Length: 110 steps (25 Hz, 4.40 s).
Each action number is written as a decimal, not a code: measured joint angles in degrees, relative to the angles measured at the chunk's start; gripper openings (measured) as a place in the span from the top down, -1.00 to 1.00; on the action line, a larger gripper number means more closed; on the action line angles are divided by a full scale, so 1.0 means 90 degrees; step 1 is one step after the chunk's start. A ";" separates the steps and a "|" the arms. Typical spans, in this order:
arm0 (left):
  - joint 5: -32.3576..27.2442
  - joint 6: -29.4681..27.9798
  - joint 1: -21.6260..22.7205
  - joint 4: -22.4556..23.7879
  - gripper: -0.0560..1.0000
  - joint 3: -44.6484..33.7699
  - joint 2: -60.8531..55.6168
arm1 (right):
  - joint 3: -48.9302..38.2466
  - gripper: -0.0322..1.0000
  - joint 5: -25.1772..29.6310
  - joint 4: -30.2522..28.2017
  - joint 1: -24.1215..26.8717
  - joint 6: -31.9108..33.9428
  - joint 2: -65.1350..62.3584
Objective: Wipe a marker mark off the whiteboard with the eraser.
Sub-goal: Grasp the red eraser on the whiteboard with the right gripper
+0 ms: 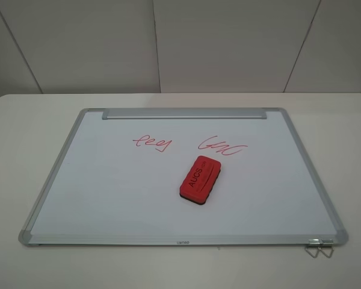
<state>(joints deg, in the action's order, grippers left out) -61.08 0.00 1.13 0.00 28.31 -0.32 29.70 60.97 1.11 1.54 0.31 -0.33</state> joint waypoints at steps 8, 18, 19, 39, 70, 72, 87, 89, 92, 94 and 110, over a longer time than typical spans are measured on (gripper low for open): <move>0.0000 0.0000 0.0000 -0.0037 -0.56 0.0000 0.0000 | 0.0000 -0.66 0.0000 0.0000 0.0000 0.0000 0.0000; 0.0000 0.0000 0.0000 0.0000 -0.56 0.0000 0.0000 | 0.0000 -0.66 0.0000 0.0000 0.0000 0.0000 0.0000; 0.0000 0.0000 0.0000 0.0000 -0.56 0.0000 0.0000 | 0.0000 -0.66 0.0000 0.0000 0.0000 0.0000 0.0000; 0.0000 0.0000 0.0000 0.0000 -0.56 0.0000 0.0000 | 0.0000 -0.66 0.0000 0.0000 0.0000 0.0000 0.0000; 0.0005 0.0000 0.0000 0.0000 -0.56 0.0000 0.0000 | 0.3956 -0.66 -0.0712 -0.0123 -0.3224 0.2847 1.0377; 0.0005 0.0000 0.0000 0.0000 -0.56 0.0000 0.0000 | 0.4232 -0.66 -0.0887 -0.0123 -0.3445 0.3140 1.0868; 0.0005 0.0000 0.0000 0.0000 -0.56 0.0000 0.0000 | 0.4449 -0.66 -0.1943 -0.1002 -0.4203 0.6212 1.2439; 0.0005 0.0000 0.0000 0.0000 -0.56 0.0000 0.0000 | 0.4449 -0.66 -0.1958 -0.1181 -0.4217 0.6425 1.2439; 0.0005 0.0000 0.0000 0.0000 -0.56 0.0000 0.0000 | 0.4449 -0.66 -0.2056 -0.1354 -0.4269 0.6712 1.2439; 0.0005 0.0000 0.0000 -0.0037 -0.56 0.0000 0.0000 | 0.4449 -0.66 -0.2211 -0.1361 -0.4338 0.6796 1.2462; 0.0005 0.0000 0.0000 0.0000 -0.56 0.0000 0.0000 | 0.4471 -0.65 -0.2226 -0.1092 -0.4468 0.6853 1.3162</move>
<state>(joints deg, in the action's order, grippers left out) -61.03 0.00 1.13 0.00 28.31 -0.32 69.94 40.94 -8.72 -38.68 61.98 118.13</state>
